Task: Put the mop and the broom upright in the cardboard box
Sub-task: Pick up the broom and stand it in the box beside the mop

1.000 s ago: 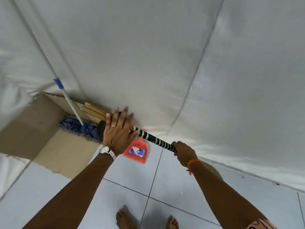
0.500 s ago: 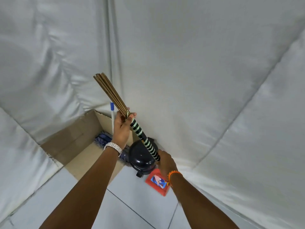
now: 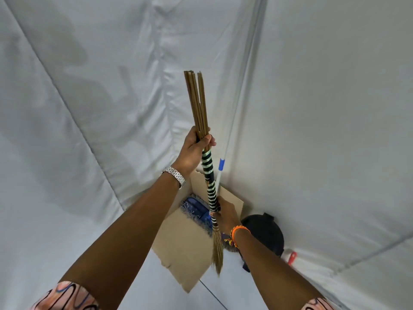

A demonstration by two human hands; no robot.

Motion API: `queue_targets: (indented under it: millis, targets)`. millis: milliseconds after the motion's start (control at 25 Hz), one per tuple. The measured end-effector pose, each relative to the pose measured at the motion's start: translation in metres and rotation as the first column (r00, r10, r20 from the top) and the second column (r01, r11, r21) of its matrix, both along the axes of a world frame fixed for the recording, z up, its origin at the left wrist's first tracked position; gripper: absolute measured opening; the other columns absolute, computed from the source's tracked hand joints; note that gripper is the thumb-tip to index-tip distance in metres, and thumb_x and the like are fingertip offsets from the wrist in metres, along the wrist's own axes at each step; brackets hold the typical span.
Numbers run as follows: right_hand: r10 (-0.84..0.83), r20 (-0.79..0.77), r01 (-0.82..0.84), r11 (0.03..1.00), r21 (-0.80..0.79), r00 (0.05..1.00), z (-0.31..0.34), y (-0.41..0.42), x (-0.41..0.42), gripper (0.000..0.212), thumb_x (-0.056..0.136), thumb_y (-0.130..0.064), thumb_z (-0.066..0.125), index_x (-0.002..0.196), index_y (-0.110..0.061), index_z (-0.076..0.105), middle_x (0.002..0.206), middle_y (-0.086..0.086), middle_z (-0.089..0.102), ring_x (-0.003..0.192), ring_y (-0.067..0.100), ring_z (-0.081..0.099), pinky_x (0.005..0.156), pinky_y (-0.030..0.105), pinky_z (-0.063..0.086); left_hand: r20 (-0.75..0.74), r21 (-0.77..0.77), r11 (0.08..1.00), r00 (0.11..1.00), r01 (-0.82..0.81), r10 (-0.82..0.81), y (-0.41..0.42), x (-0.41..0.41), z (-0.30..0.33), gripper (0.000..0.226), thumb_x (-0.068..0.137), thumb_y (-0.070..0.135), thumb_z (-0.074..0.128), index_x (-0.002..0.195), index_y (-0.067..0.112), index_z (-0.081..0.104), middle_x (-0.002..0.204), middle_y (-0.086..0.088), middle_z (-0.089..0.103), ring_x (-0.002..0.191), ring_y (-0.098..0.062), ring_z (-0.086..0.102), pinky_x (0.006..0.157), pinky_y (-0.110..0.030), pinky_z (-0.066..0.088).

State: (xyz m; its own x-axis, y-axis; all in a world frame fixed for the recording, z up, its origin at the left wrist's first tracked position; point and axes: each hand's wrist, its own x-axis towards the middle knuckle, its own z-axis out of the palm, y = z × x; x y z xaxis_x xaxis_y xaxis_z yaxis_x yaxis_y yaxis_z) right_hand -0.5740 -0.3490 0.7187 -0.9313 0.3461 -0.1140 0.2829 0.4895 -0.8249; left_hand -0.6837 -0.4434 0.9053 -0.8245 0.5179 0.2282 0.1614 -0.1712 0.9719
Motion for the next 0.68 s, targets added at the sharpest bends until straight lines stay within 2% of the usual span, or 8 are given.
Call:
queue_targets:
  millis: [80,320,480,680]
  targets:
    - [-0.009,-0.005,0.009,1.0,0.004,1.0,-0.002,-0.016,-0.034,0.025,0.091,-0.006,0.067,0.114,-0.011,0.061,0.109,0.013,0.073,0.1,0.031,0.067,0.091,0.041,0.057,0.001,-0.008,1.0,1.0,-0.001,0.001,-0.009,-0.025,0.003,0.017,0.091,0.012,0.049,0.105,0.018,0.055,0.08,-0.001,0.059,0.08,-0.017,0.06,0.09,-0.037,0.046]
    - [0.005,0.009,-0.005,0.999,-0.041,1.0,-0.024,-0.044,-0.163,0.024,0.088,-0.003,0.069,0.11,-0.01,0.061,0.105,0.011,0.073,0.101,0.031,0.069,0.093,0.044,0.057,0.031,-0.049,0.999,0.999,0.012,-0.011,-0.034,-0.15,-0.018,0.019,0.095,0.007,0.046,0.104,0.02,0.057,0.08,0.0,0.056,0.081,-0.017,0.057,0.092,-0.036,0.046]
    - [0.014,0.057,-0.012,0.999,-0.041,0.998,-0.026,-0.051,-0.247,0.025,0.089,-0.01,0.072,0.111,-0.008,0.061,0.108,0.012,0.074,0.103,0.029,0.068,0.093,0.043,0.055,0.064,-0.097,0.995,0.998,0.01,-0.004,-0.042,-0.23,-0.022,0.014,0.096,0.01,0.047,0.099,0.021,0.056,0.082,0.001,0.058,0.082,-0.014,0.059,0.088,-0.031,0.044]
    - [-0.052,0.012,0.052,0.997,-0.062,0.999,-0.026,-0.06,-0.335,0.036,0.087,-0.02,0.077,0.117,-0.009,0.061,0.109,0.008,0.074,0.101,0.024,0.068,0.091,0.041,0.055,0.071,-0.123,0.992,0.997,0.026,-0.018,-0.047,-0.327,-0.029,0.009,0.095,0.008,0.049,0.1,0.013,0.053,0.085,-0.004,0.06,0.085,-0.018,0.063,0.084,-0.028,0.047]
